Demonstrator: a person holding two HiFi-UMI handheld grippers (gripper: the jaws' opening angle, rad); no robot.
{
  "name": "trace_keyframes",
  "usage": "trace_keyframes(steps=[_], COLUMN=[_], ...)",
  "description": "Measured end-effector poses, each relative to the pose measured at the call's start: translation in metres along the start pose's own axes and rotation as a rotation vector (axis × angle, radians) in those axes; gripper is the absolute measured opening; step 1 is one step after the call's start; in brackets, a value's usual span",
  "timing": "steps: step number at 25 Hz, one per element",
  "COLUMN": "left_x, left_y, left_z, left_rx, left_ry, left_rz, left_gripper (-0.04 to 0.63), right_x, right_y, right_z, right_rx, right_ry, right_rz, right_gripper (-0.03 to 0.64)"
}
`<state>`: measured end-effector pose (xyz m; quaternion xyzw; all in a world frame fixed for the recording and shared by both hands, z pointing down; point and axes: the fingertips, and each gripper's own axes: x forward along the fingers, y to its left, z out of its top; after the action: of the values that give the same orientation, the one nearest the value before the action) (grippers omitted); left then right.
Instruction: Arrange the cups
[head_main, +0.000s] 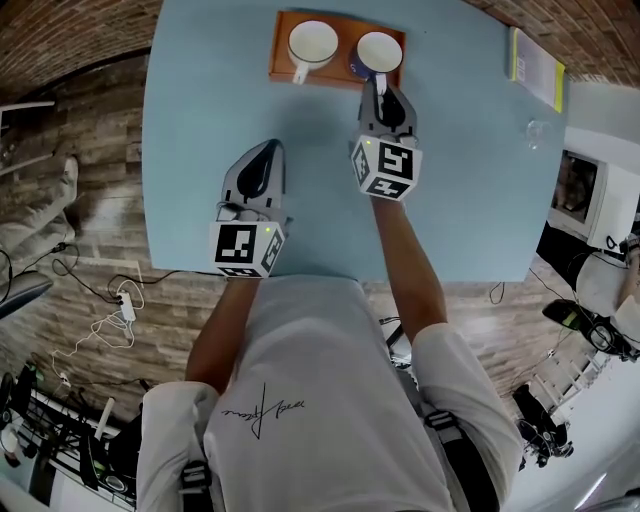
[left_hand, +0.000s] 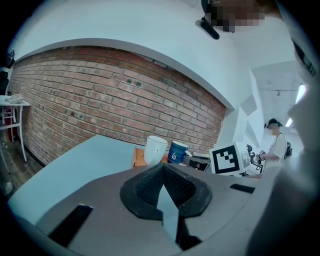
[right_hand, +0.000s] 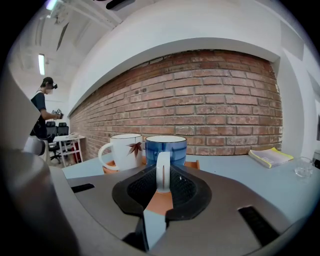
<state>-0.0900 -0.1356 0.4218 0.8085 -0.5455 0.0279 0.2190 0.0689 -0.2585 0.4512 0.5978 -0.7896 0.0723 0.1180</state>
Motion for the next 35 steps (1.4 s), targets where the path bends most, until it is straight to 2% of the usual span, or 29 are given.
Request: trace_keyframes(steps=[8, 14, 23, 30, 35], left_x=[0.0, -0.001, -0.005, -0.007, -0.01], left_y=[0.001, 0.001, 0.0, -0.006, -0.014], left_z=[-0.004, -0.014, -0.013, -0.01, -0.003], left_rx=[-0.006, -0.031, -0.027, -0.019, -0.024], left_ry=[0.002, 0.025, 0.025, 0.006, -0.016], left_rz=[-0.002, -0.017, -0.015, -0.026, -0.024], left_gripper=[0.009, 0.009, 0.009, 0.009, 0.009], right_x=[0.001, 0.001, -0.01, -0.026, -0.039], right_y=[0.0, -0.001, 0.004, 0.006, 0.009], right_z=[-0.003, -0.009, -0.009, -0.01, -0.012], right_rx=[-0.027, -0.035, -0.023, 0.009, 0.016], right_ry=[-0.015, 0.018, 0.027, 0.035, 0.058], right_rz=[-0.02, -0.004, 0.014, 0.018, 0.053], right_gripper=[0.061, 0.072, 0.08, 0.08, 0.08])
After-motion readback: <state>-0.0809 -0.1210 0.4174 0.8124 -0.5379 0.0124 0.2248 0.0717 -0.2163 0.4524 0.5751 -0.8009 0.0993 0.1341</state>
